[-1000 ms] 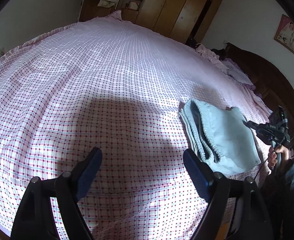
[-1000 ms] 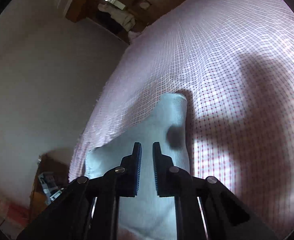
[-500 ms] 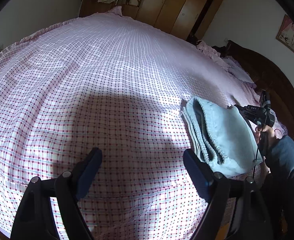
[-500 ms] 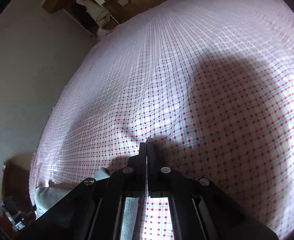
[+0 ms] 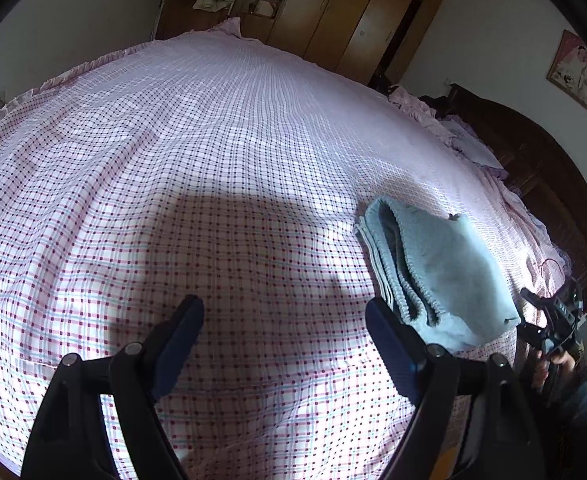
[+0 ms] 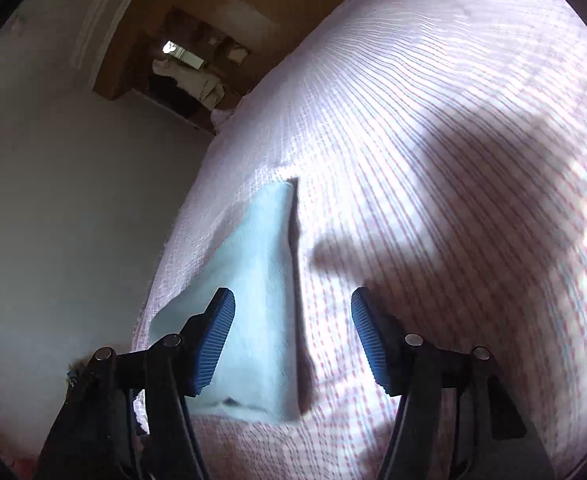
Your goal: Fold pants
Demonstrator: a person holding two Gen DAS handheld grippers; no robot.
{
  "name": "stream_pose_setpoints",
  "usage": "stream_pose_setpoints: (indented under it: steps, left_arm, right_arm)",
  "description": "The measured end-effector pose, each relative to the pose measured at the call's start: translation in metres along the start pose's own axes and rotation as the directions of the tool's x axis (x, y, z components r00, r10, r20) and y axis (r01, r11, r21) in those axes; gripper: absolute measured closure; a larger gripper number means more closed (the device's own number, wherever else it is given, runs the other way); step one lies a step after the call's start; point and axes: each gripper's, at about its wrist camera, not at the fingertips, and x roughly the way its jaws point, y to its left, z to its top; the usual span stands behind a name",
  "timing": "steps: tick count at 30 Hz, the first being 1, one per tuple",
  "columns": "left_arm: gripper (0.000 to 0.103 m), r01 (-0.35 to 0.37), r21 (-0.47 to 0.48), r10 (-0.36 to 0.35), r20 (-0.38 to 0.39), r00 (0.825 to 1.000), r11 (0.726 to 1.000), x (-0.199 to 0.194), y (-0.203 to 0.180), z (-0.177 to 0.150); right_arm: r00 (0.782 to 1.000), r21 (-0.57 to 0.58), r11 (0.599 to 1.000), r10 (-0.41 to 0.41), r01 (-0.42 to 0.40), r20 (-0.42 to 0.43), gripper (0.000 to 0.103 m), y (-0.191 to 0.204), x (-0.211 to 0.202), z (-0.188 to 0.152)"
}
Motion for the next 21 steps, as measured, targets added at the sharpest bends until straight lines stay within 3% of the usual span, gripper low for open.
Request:
stream_pose_setpoints:
  steps: [3, 15, 19, 21]
  left_arm:
    - [0.017, -0.008, -0.013, 0.008, 0.004, 1.0, 1.0, -0.002, 0.002, -0.001]
    - [0.017, -0.015, -0.018, 0.015, -0.001, 1.0, 1.0, -0.001, 0.0, -0.003]
    - [0.017, -0.022, 0.025, 0.023, -0.036, 0.999, 0.999, 0.008, -0.01, -0.006]
    - [0.017, -0.028, 0.051, 0.03, -0.05, 0.998, 0.998, 0.011, -0.015, -0.008]
  right_arm:
    - [0.996, 0.103, 0.993, 0.055, -0.062, 0.069, 0.048, -0.013, -0.01, -0.017]
    - [0.985, 0.087, 0.988, 0.114, -0.126, 0.133, 0.048, -0.007, 0.02, -0.011]
    - [0.986, 0.07, 0.993, 0.086, -0.097, 0.142, 0.048, -0.005, 0.033, 0.001]
    - [0.983, 0.029, 0.999, 0.037, -0.043, 0.178, 0.048, 0.003, 0.031, 0.004]
